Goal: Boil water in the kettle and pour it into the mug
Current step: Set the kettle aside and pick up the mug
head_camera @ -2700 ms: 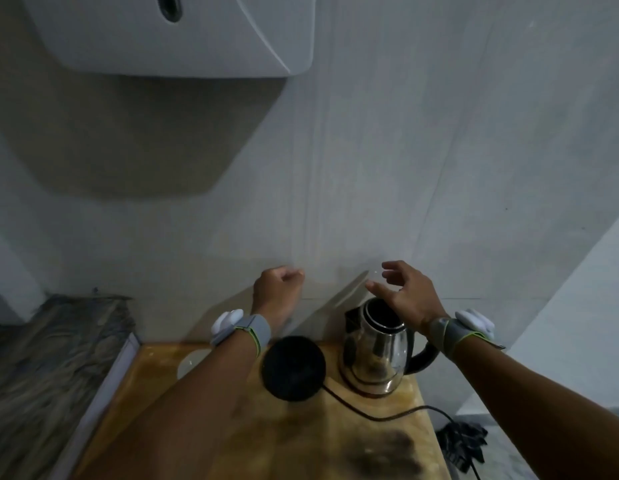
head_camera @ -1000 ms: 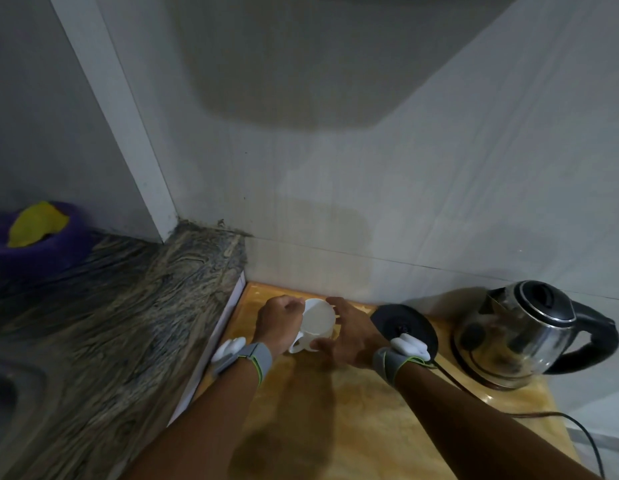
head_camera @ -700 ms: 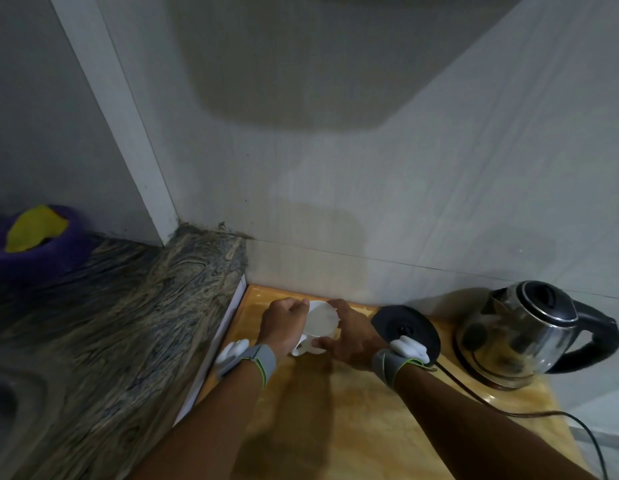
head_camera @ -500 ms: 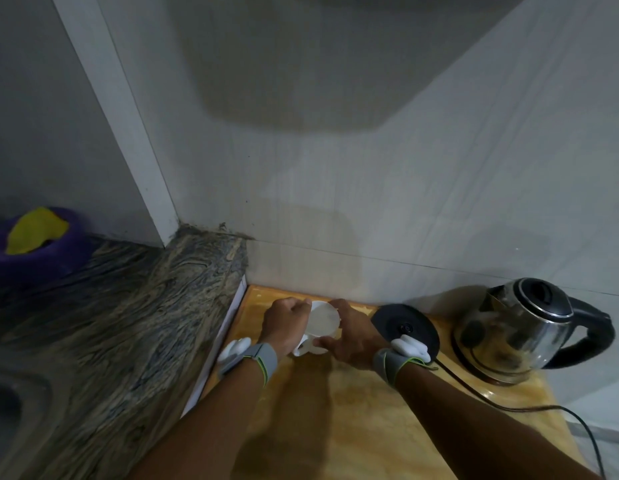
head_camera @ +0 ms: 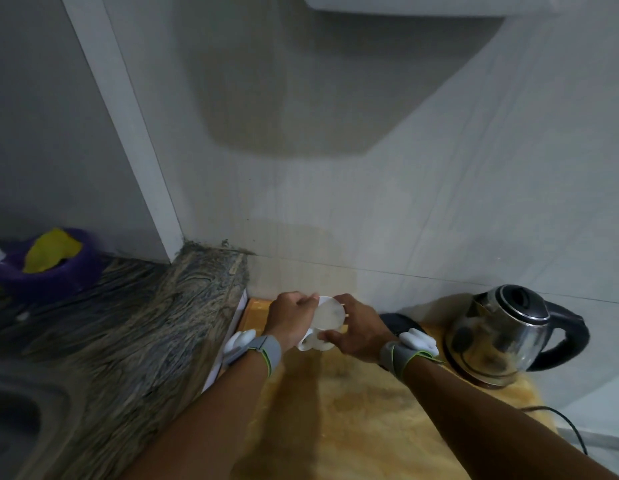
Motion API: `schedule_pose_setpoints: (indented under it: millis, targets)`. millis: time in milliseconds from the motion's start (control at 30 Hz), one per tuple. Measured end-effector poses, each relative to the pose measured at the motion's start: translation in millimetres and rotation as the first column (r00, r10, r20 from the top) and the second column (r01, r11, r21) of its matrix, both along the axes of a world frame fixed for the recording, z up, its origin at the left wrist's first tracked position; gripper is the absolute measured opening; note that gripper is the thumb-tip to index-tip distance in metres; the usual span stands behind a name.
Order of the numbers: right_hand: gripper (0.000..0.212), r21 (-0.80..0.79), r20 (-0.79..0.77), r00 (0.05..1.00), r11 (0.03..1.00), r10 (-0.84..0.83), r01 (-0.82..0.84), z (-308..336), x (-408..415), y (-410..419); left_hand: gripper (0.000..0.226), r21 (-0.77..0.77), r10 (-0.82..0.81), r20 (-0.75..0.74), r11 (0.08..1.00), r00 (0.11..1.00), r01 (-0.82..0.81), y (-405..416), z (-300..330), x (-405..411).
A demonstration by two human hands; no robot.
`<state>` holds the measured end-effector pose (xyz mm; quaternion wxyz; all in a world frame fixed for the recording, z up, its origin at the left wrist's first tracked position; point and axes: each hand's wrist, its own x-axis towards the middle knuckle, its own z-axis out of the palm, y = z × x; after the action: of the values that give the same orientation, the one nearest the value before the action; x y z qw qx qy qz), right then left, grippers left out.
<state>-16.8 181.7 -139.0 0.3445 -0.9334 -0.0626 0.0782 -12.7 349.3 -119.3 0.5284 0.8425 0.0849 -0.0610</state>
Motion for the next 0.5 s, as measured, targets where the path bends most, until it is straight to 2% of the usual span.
schedule_pose_setpoints:
  millis: [200,500]
  targets:
    - [0.08,0.009,0.039,0.999,1.0,0.005,-0.006,25,2,-18,0.039,0.047,0.008,0.038,0.999,0.999,-0.01,-15,30,-2]
    - [0.075,0.012,0.108,0.993,0.999,0.046,-0.047,49,-3,-57,0.038,0.079,0.05,0.054,0.995,0.997,-0.054,-52,56,-18]
